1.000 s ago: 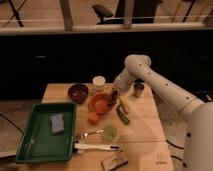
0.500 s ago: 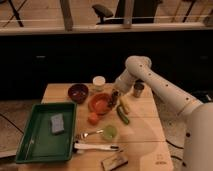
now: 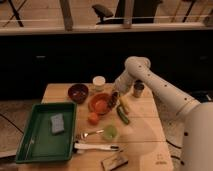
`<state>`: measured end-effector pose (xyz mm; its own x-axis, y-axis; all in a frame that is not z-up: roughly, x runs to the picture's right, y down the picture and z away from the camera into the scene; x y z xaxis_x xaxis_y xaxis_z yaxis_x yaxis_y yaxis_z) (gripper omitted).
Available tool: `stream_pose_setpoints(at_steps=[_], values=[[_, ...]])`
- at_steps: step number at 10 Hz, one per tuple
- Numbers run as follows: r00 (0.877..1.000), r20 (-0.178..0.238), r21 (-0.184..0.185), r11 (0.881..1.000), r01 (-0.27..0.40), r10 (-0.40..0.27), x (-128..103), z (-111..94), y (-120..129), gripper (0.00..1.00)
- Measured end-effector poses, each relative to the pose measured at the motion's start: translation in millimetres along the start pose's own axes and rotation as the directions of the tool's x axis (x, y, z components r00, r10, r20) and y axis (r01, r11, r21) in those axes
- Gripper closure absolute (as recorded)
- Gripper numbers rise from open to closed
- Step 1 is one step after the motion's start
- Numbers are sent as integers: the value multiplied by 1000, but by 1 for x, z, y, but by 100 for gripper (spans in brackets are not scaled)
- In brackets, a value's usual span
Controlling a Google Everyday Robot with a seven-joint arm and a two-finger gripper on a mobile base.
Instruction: Place grapes in red bowl
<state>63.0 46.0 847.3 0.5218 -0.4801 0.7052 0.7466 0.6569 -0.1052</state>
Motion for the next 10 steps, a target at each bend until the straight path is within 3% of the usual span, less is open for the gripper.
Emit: stream_pose_setpoints(at_steps=[2,10], values=[[1000,4,-1,1000,9,-9,-1,2,-2,68],[999,13,-3,999,36,-36,0,8,-6,57]])
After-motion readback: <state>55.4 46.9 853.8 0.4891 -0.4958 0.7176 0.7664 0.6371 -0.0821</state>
